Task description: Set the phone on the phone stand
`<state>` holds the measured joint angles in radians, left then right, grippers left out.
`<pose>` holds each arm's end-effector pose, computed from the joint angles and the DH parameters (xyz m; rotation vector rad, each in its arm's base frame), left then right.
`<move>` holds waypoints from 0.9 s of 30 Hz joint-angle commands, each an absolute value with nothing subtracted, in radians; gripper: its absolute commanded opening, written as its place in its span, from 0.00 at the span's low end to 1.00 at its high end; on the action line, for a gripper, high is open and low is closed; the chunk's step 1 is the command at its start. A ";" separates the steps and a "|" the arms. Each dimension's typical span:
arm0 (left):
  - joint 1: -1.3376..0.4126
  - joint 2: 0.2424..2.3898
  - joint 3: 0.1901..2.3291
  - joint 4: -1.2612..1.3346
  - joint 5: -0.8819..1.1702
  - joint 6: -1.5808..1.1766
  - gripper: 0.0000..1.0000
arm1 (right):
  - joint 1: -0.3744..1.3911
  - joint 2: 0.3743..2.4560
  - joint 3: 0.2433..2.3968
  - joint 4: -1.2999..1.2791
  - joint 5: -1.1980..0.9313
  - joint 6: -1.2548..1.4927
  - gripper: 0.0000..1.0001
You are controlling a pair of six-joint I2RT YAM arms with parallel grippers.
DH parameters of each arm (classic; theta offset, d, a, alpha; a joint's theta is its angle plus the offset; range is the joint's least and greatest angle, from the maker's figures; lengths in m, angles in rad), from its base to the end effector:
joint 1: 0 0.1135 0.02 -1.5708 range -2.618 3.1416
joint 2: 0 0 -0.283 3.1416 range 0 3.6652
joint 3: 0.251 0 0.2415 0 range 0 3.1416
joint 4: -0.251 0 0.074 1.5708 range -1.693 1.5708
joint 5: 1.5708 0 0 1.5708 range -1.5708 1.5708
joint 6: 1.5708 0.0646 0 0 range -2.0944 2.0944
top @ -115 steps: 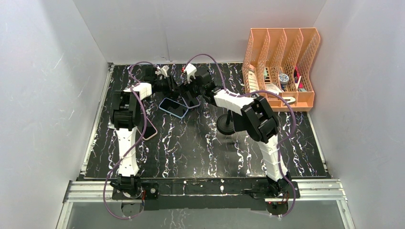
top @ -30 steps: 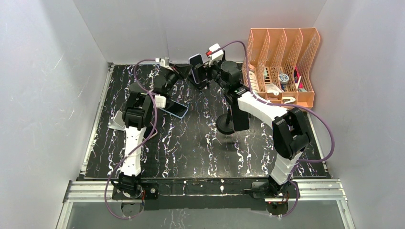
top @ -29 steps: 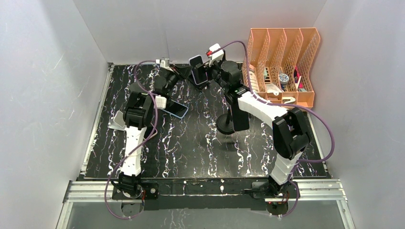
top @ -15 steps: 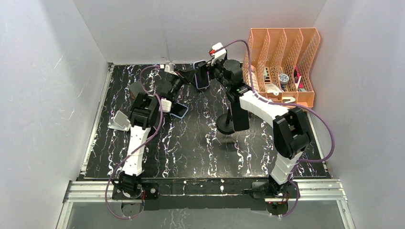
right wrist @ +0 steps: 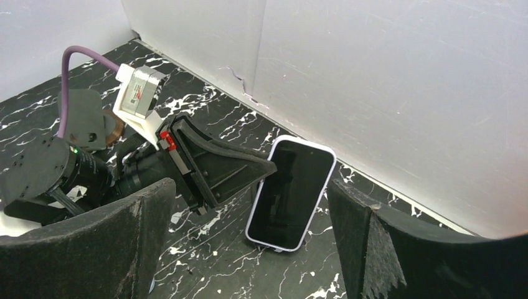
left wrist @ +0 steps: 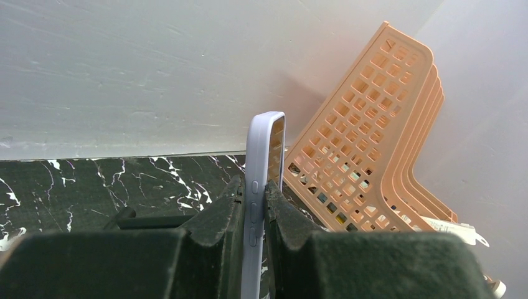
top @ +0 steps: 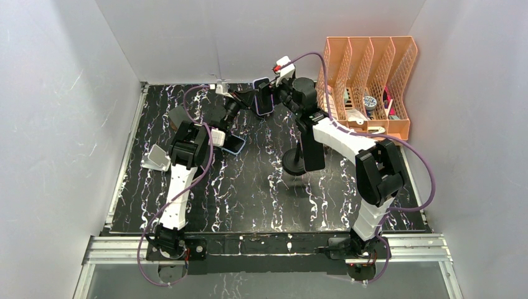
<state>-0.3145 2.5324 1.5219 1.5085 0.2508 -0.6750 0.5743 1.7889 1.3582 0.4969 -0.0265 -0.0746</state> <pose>0.5154 -0.1845 0.1744 0.0329 1.1451 -1.0193 0.3829 0.2498 0.3558 -0.5046 1.4329 0.4208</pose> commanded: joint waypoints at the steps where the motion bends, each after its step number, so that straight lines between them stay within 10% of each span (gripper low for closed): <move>1: -0.318 2.470 1.538 1.790 0.231 -0.644 0.00 | 0.540 1.834 1.398 0.469 -0.119 -0.038 0.99; 27: -0.295 2.390 1.497 1.790 0.243 -0.629 0.00 | 0.402 1.964 1.559 0.330 -0.468 0.083 0.99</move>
